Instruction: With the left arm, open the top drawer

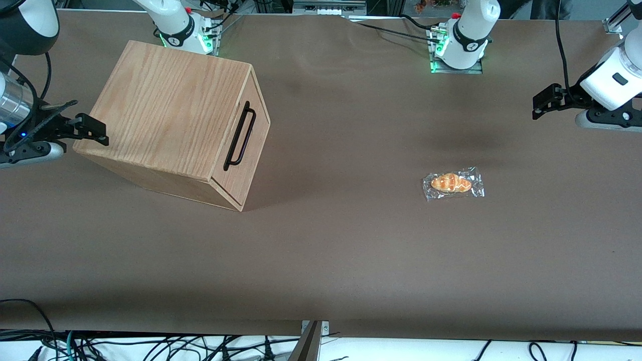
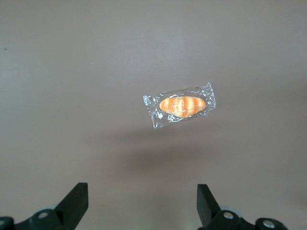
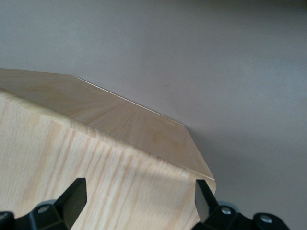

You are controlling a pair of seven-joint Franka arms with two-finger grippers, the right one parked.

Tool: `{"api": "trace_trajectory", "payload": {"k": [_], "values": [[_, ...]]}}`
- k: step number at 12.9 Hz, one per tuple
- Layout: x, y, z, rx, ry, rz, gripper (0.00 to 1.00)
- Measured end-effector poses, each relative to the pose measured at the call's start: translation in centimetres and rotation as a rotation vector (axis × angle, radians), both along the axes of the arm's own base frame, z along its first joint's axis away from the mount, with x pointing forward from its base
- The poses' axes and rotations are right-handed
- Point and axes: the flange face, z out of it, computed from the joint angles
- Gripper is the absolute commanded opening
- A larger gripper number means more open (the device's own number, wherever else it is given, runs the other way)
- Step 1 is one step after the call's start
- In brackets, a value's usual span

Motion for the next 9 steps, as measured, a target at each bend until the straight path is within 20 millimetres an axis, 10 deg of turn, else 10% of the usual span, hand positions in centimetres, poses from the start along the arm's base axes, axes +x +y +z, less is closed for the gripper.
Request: {"api": "trace_trajectory", "payload": {"k": [6,9], "values": [[1.4,-2.2,-3.0,-0.211,0.068,0.043,1.00],[3.3,-7.6,-7.6,-0.342,0.171,0.032,1.00]]}}
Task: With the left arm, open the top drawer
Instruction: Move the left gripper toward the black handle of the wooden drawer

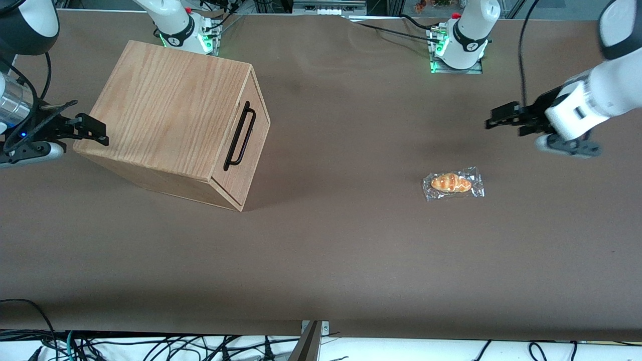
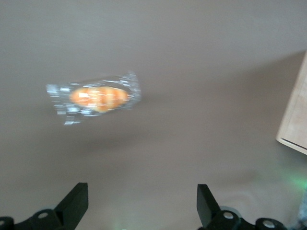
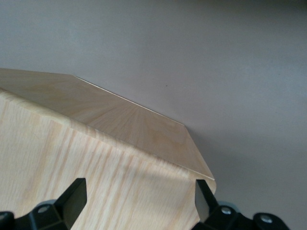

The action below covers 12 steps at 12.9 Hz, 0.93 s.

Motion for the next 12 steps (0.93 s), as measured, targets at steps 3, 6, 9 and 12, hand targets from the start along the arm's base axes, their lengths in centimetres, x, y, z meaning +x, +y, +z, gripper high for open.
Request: {"api": "trace_trajectory", "payload": {"k": [3,6,9,12], "values": [[1.8,-10.1,-4.1,-0.142,0.091,-0.037,1.00],[2.1,-20.4,-5.6,-0.180,0.058,0.016,1.00],[-0.1,-29.5,-7.0,-0.216,0.018,0.087,1.00],[-2.9,-35.9,-8.7,-0.231,-0.011,0.116,1.00]]}}
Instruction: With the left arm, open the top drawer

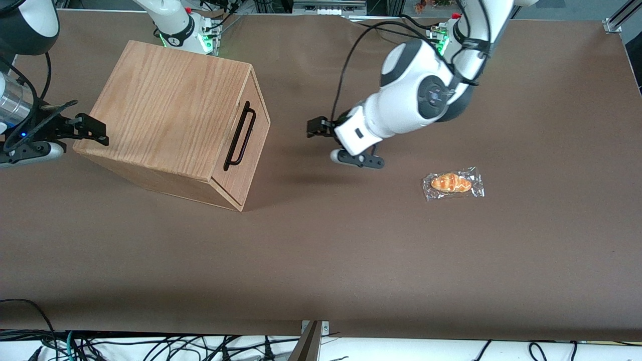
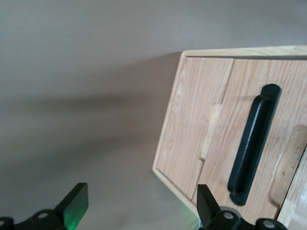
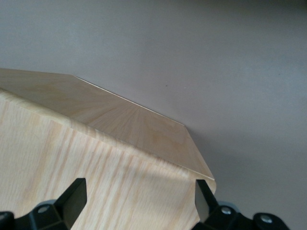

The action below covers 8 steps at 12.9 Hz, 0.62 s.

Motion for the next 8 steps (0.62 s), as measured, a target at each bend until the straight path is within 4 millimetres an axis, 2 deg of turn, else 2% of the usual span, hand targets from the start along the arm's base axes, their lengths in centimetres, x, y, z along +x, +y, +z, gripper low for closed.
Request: {"api": "trace_trajectory", "payload": {"k": [4,6,8], "values": [[-3.2,-7.0,-1.5,-0.022,-0.024,0.015,1.00],[-3.8,-9.9,-1.7,-0.036,-0.014,0.022,1.00],[-4.2,-11.9,-2.2,-0.045,-0.007,0.019,1.00]]}}
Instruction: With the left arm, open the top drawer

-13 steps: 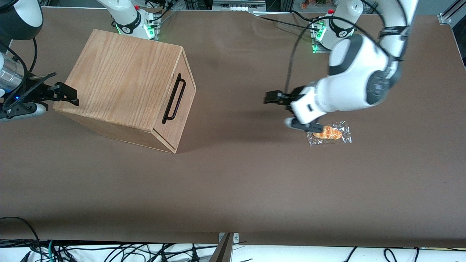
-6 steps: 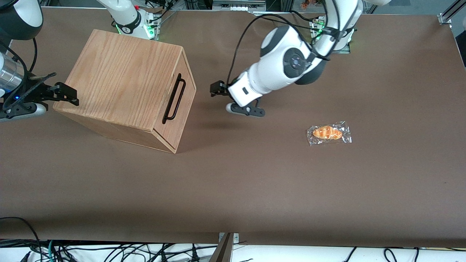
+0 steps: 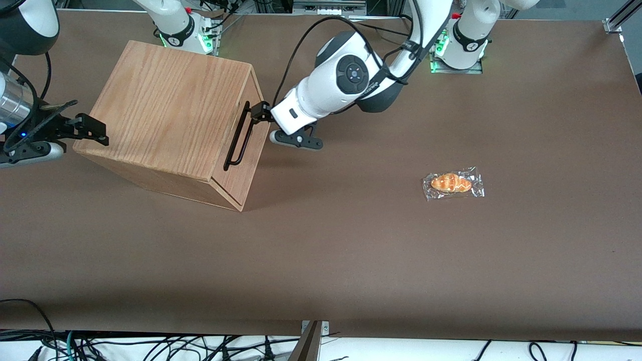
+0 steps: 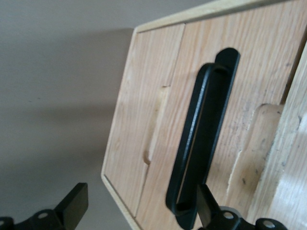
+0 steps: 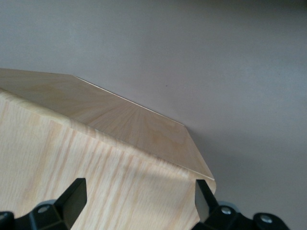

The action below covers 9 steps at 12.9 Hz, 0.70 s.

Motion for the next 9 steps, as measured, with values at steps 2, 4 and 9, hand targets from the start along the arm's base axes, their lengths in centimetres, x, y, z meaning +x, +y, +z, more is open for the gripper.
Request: {"api": "trace_trajectory", "payload": {"k": [2,4,9], "values": [[-0.5,-1.3,-0.6,-0.005,-0.001,-0.003,1.00],[-1.2,-2.3,-1.4,-0.005,-0.003,-0.004,1.00],[-2.0,-3.3,-2.8,0.002,-0.006,-0.004,1.00]]}}
